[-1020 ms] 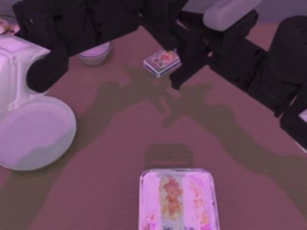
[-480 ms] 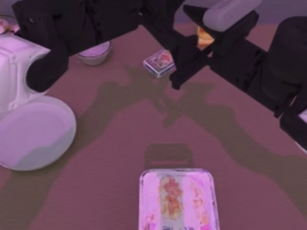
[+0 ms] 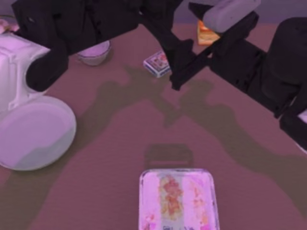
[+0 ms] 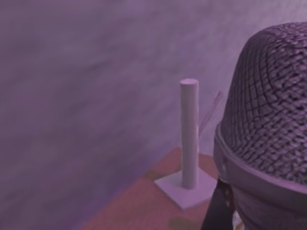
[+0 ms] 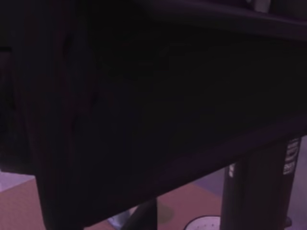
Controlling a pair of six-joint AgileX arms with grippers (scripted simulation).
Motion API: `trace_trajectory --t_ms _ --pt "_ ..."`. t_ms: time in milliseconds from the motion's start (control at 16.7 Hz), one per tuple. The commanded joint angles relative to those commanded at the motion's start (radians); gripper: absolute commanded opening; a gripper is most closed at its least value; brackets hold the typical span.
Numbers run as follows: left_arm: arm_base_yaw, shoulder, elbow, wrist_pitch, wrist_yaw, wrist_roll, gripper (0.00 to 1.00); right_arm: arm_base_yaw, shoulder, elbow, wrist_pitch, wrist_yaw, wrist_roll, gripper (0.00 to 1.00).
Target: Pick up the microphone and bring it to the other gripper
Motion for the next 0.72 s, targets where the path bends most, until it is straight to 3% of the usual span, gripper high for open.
trace_trajectory --t_ms 180,720 --pt "0.009 -0.010 0.002 -0.004 0.002 0.005 0.00 -0.008 -0.009 -0.024 -0.005 0.003 -0.005 1.00" --pt "0.162 -0.086 -0.065 -0.013 0.133 0.009 0.00 -0.039 -0.279 -0.245 -0.050 -0.042 -0.004 1.00"
